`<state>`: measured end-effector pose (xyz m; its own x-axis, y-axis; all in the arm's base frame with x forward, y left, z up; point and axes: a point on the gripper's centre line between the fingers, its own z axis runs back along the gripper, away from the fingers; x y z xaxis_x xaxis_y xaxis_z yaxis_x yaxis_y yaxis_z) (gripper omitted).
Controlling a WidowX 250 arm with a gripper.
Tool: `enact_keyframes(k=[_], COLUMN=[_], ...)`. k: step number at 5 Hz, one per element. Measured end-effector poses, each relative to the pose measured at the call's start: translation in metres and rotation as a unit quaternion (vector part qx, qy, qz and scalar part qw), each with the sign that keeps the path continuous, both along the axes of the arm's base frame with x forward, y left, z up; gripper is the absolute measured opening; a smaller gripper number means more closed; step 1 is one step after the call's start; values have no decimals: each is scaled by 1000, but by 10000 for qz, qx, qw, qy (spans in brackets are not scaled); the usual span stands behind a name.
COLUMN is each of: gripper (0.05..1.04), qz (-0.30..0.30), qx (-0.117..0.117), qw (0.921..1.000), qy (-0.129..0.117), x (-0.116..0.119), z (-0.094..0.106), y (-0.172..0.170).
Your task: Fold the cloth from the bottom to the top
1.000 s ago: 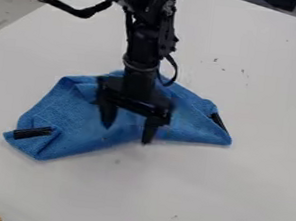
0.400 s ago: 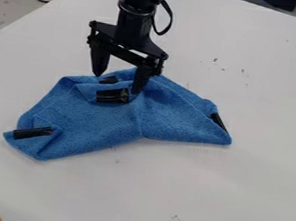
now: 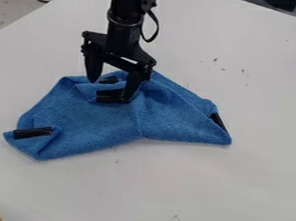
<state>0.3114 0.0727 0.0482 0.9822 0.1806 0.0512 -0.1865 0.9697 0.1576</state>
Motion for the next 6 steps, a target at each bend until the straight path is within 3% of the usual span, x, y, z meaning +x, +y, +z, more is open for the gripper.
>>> enact_keyframes(k=[2,4,6], gripper=[1001,955,371], qz=[-197,-126,-173], qx=[-85,-252,-334], qw=[9995,9994,9991], qy=[238,215,195], x=[12,13,13], z=[-10,-21,-29], y=[7,6,4])
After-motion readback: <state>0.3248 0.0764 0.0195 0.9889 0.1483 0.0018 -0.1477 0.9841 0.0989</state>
